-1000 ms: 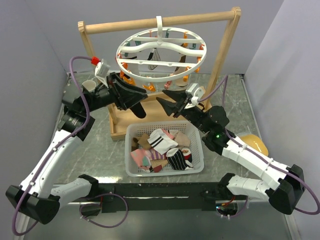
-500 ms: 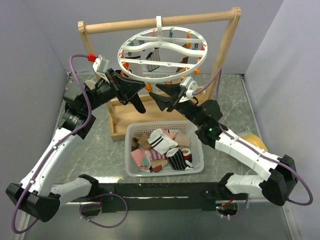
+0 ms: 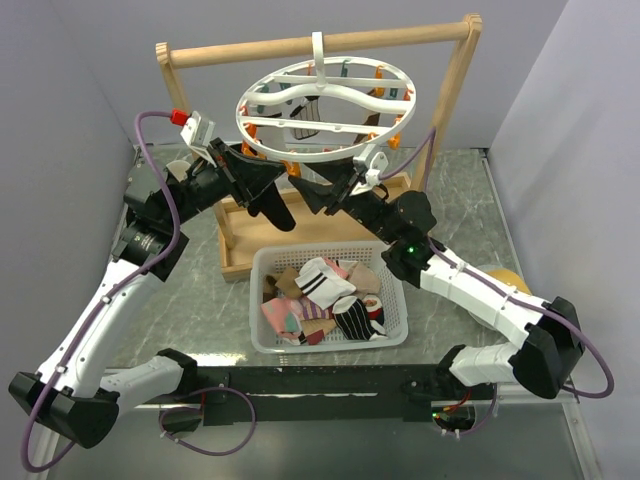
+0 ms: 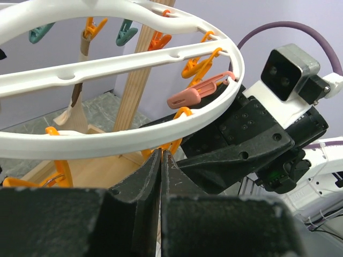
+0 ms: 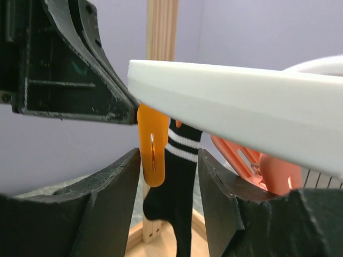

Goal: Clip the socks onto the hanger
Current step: Open the clamp at the hanger.

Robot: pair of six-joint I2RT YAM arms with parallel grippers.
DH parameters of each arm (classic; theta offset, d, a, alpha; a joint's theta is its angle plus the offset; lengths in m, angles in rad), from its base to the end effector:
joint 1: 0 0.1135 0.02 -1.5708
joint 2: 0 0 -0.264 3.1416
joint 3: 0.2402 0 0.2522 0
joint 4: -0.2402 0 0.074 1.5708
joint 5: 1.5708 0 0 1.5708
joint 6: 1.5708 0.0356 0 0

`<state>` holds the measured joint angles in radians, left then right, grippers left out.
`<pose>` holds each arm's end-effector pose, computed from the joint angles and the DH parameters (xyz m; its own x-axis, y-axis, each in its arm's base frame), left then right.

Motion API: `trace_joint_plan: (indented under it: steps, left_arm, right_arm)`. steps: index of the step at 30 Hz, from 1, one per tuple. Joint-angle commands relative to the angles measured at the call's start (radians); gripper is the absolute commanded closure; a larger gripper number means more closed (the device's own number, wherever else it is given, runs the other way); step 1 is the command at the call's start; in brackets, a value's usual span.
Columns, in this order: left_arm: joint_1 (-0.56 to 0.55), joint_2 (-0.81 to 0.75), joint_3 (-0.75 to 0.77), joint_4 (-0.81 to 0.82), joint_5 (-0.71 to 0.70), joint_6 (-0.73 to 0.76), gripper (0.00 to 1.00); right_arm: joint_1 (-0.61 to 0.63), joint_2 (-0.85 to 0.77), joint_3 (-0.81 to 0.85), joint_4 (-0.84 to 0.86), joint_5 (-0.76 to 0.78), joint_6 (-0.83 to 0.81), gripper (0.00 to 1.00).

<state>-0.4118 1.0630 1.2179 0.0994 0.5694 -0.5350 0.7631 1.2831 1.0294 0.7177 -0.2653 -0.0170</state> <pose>0.1985 -0.1077 0.4674 -0.2173 -0.3736 -0.9018 0.8189 0.4330 -0.3768 0.2061 0.2101 0.4117 0.3376 0.3002 -0.8921 -0.8308 0.5405 -0.1325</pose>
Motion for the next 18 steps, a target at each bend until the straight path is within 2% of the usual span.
trace_joint_plan:
  steps: [1, 9, 11, 14, 15, 17, 18]
  left_arm:
    - [-0.001, -0.024, 0.025, 0.02, -0.011, 0.007, 0.92]
    - [0.001, -0.032, 0.015, 0.043, -0.005, -0.014, 0.91]
    - [0.002, -0.037, 0.012, 0.045, 0.0, -0.019, 0.91]
    - [0.008, -0.047, -0.001, 0.054, 0.017, -0.031, 0.85]
    - [0.008, -0.051, -0.004, 0.057, 0.017, -0.034, 0.77]
    - [0.011, -0.057, -0.02, 0.077, 0.027, -0.046, 0.75]
    - [0.011, -0.057, -0.023, 0.082, 0.033, -0.049, 0.69]
  right_arm:
    - [-0.005, 0.013, 0.063, 0.069, -0.02, 0.011, 0.47]
    - [-0.004, 0.03, 0.07, 0.054, -0.032, 0.015, 0.62]
    - [-0.004, 0.036, 0.07, 0.055, -0.028, 0.015, 0.7]
    - [-0.004, 0.042, 0.069, 0.062, -0.025, 0.043, 0.8]
    - [-0.001, 0.044, 0.07, 0.066, -0.019, 0.045, 0.82]
    - [0.002, 0.045, 0.072, 0.066, -0.012, 0.042, 0.86]
    - [0.007, 0.047, 0.072, 0.066, -0.009, 0.042, 0.87]
